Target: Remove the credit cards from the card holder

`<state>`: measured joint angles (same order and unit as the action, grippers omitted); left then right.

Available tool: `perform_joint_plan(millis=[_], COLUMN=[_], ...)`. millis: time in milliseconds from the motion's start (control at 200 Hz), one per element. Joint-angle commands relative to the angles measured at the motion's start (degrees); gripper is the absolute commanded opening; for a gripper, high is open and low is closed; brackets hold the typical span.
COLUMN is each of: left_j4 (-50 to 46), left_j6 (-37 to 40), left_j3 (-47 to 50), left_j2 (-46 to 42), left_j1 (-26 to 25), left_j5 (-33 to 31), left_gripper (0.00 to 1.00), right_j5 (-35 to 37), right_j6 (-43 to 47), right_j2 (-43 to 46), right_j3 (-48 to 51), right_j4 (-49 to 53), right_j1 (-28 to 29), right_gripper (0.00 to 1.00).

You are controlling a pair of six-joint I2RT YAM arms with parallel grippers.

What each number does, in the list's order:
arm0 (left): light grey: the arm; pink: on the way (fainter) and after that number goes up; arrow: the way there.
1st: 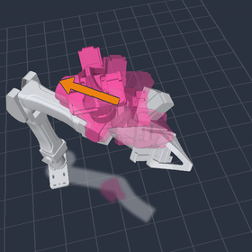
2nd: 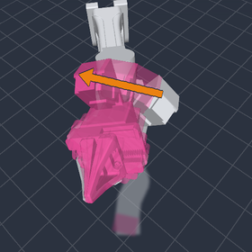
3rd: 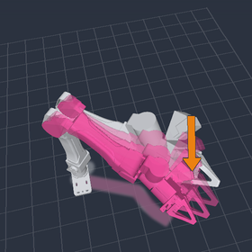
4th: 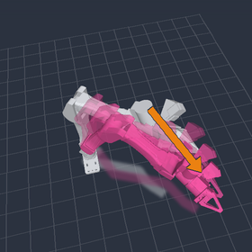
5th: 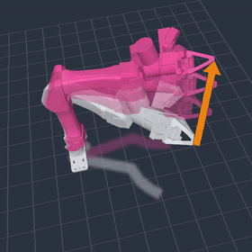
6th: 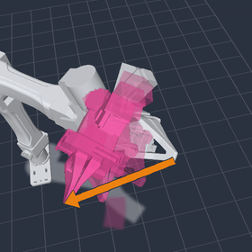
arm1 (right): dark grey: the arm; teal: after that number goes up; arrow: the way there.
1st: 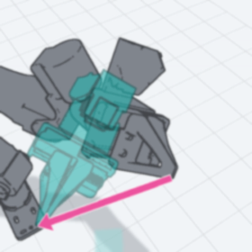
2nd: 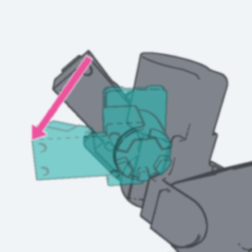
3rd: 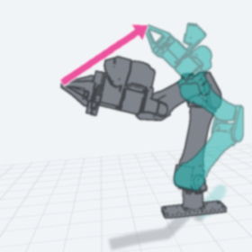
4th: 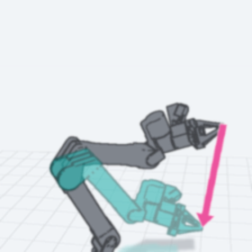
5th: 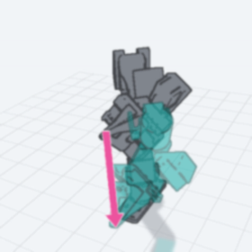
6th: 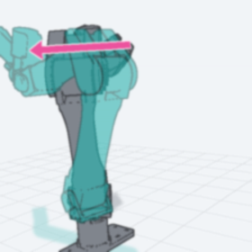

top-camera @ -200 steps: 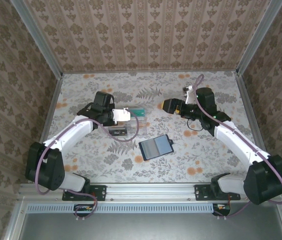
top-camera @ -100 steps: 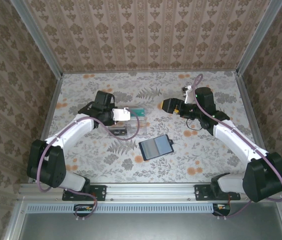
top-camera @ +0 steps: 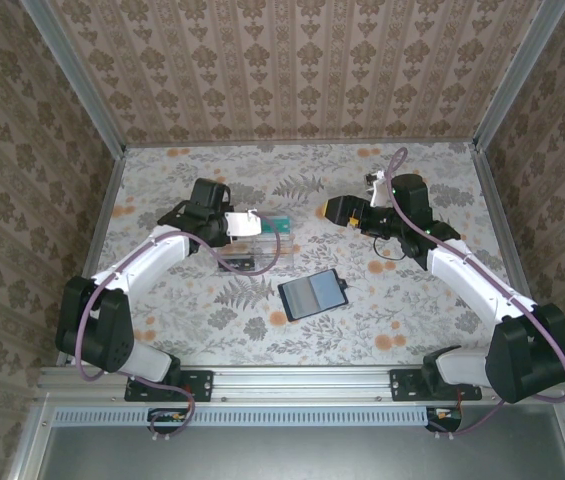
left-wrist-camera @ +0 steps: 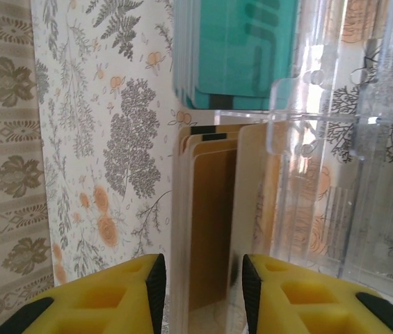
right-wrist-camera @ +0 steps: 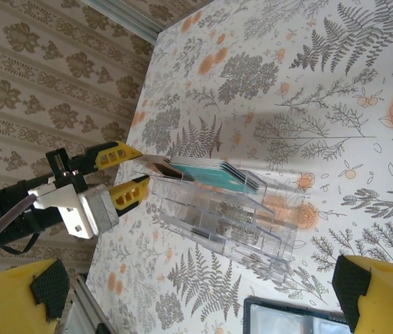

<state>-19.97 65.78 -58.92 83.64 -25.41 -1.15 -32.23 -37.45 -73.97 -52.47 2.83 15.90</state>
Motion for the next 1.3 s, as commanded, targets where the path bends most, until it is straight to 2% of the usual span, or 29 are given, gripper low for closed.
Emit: perform_joint_plan(millis=[0,300,755,970,1080,1295], left_j4=[1.6,3.8,5.3,4.6,5.0,5.4], left_j6=[-1.1,-3.5,-6.5,-7.2,-8.4,-9.8], left_j3=[-1.5,-1.5,-1.8,-1.2,-0.6,-2.3], left_j2=[0.6,1.0,1.3,-0.1,-1.4,-0.4], left_j1=[0.0,0.1,-0.1,-0.2,-0.4,-0.4], left_j5=[-2.1,-4.8,-6.1,-5.4,-5.4,-5.8], left_gripper=[0.38,0.48,0.53,0.61,0.7,0.75], right_j5=[-1.6,-2.1,-1.7,-1.2,-1.0,-0.8], right_j6=[-0.7,-1.8,-3.9,-4.6,-4.9,-5.5], right_j2=[0.0,0.3,4.1,6.6,7.7,8.3], right_j3=[-0.6,0.1,3.2,4.8,5.7,6.0], right_j4=[-2.3,-2.8,-3.0,-2.7,-2.5,-2.4], right_j1=[-0.3,-0.3,-0.3,-0.3,-0.1,0.6], right_gripper=[1.0,1.0,1.0,1.0,1.0,1.0])
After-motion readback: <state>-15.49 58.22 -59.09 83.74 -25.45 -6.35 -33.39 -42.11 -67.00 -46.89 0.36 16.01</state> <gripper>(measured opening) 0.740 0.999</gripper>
